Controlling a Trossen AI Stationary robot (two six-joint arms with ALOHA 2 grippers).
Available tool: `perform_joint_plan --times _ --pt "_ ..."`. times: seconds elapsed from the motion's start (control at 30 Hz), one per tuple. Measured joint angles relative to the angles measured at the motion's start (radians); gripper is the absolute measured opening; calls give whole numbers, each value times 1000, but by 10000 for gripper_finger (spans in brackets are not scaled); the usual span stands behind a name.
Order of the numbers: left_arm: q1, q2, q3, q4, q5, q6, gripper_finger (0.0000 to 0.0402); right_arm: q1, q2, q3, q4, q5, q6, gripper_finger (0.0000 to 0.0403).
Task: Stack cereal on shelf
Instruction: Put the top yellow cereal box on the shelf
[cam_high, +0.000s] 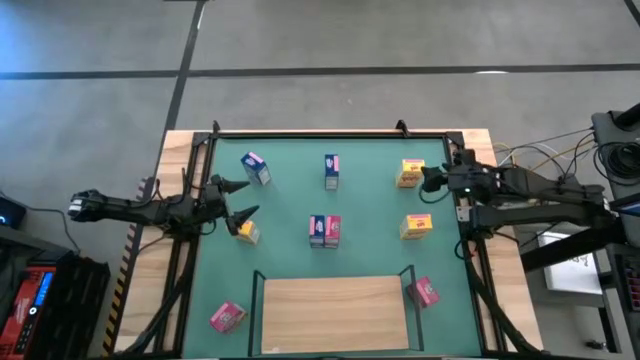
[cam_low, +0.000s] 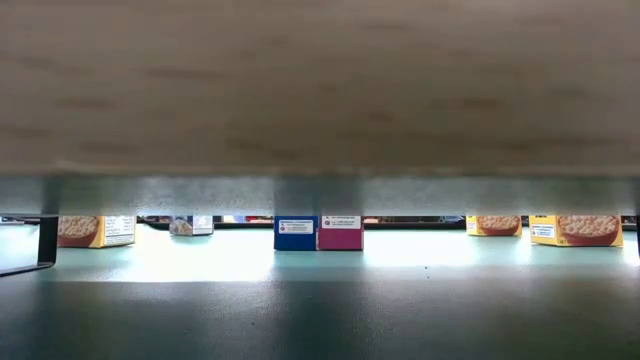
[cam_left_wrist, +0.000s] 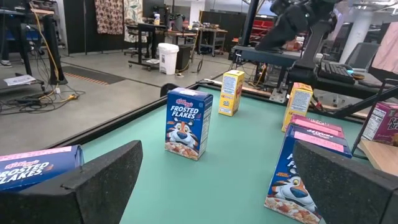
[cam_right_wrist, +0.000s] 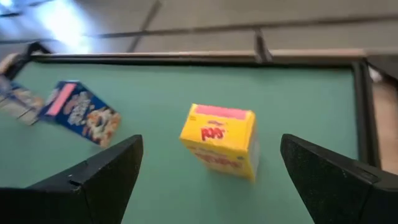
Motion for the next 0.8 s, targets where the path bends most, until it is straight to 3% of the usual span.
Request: perform_joint_plan --times 0.23,0.47,0.8 --pt "0 0 0 0 0 0 399 0 168 129 -155 -20 197 369" --pt "0 0 0 0 0 0 399 -16 286 220 -298 -123 363 369" --pt "0 0 0 0 0 0 399 -129 368 286 -297 -234 252 369"
